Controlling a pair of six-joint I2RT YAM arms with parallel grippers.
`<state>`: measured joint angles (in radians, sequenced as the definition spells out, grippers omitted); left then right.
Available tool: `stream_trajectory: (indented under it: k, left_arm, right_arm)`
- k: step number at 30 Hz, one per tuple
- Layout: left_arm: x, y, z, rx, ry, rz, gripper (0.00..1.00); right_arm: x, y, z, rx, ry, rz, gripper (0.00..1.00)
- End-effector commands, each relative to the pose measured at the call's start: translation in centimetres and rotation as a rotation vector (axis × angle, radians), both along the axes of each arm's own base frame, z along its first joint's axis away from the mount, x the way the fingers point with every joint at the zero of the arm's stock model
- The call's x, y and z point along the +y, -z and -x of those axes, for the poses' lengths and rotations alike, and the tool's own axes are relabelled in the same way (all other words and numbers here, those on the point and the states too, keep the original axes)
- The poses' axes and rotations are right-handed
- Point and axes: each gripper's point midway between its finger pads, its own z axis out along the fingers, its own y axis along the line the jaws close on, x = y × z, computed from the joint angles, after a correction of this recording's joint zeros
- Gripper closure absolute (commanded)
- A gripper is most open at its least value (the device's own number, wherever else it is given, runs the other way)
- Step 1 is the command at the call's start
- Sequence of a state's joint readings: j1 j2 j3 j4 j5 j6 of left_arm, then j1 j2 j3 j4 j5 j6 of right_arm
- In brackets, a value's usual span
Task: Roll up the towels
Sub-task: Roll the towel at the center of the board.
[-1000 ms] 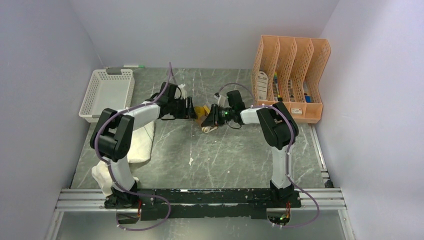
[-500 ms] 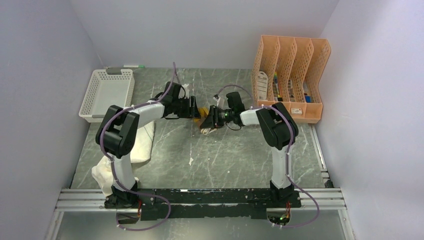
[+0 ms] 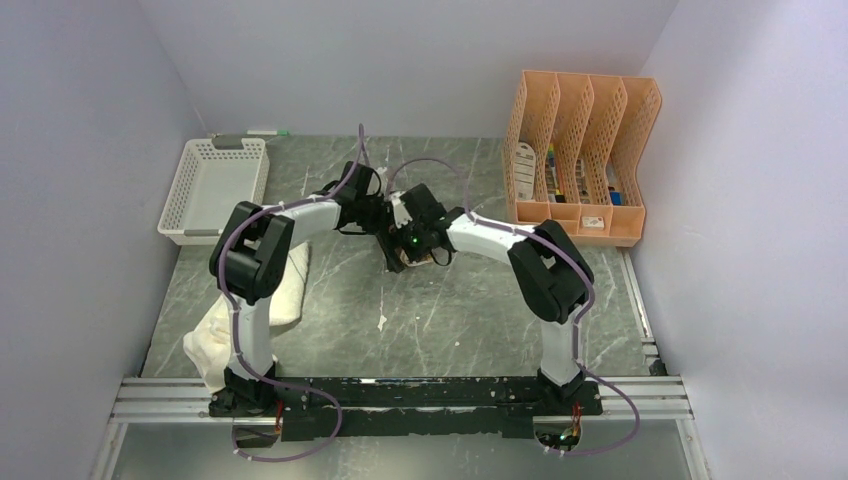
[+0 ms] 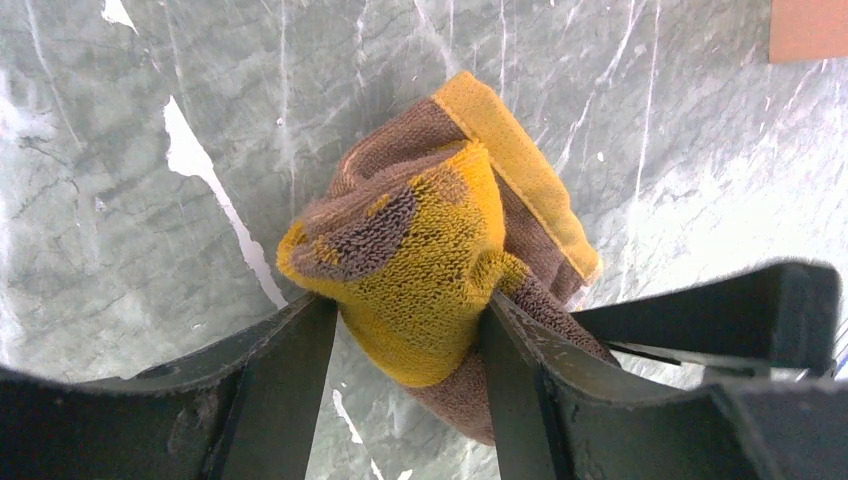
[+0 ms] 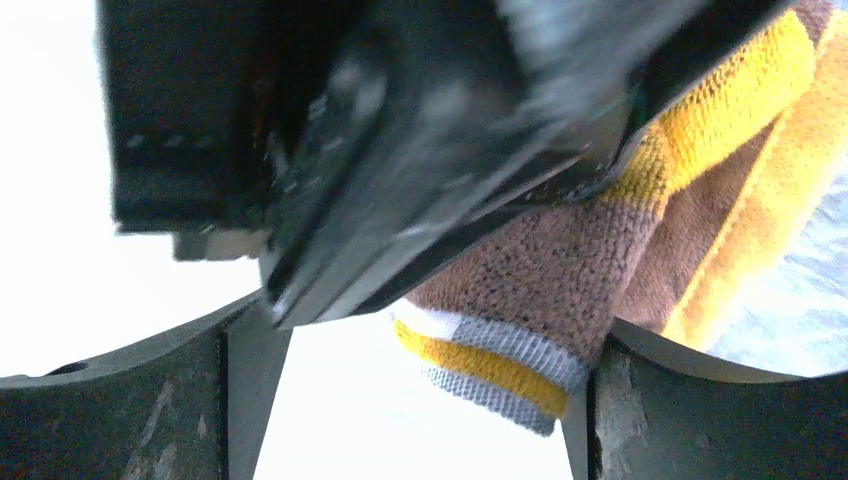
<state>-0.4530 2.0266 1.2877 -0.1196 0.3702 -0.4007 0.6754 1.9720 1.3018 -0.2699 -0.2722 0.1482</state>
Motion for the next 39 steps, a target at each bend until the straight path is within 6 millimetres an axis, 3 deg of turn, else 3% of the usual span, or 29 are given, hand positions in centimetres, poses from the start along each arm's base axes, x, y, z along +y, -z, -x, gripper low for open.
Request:
stream_trajectory:
  k: [1, 2, 8, 12, 15, 25, 35, 37, 39]
  left_arm:
    - [1.4, 4.5, 2.0, 0.095, 0.005, -0.134, 0.35]
    - [1.4, 4.5, 2.1, 0.095, 0.007, -0.134, 0.35]
    - [1.3, 4.7, 2.3, 0.109, 0.015, -0.132, 0.35]
    - [1.3, 5.1, 2.8, 0.133, 0.022, -0.136, 0.35]
    - [1.4, 5.6, 3.0, 0.139, 0.052, -0.146, 0.35]
    - [1.6, 6.8, 3.9, 0.181, 0.078, -0.162, 0.35]
    - [1.4, 7.5, 4.6, 0.22, 0.112, -0.156, 0.34]
    - [1.3, 7.6, 4.8, 0.23, 0.121, -0.153, 0.34]
    - [1.2, 7.8, 5.0, 0.245, 0.135, -0.148, 0.34]
  right_arm:
    - [-5.1, 0.0, -0.8, -0.211, 0.018, 0.352, 0.05]
    - [-5.3, -0.2, -0.9, -0.251, 0.026, 0.384, 0.01]
    - [-5.7, -2.6, -2.1, -0.433, 0.075, 0.468, 0.0]
    - [-4.7, -4.5, -2.4, -0.524, 0.094, 0.459, 0.0]
    - [-3.4, -4.9, -2.2, -0.547, 0.082, 0.444, 0.0]
    - [-0.3, -2.3, -1.1, -0.517, 0.029, 0.429, 0.01]
    - [-0.9, 0.4, -1.0, -0.513, 0.053, 0.494, 0.12]
    - [-1.2, 0.7, -1.1, -0.517, 0.064, 0.502, 0.19]
    - [-1.4, 0.9, -1.2, -0.524, 0.078, 0.507, 0.4]
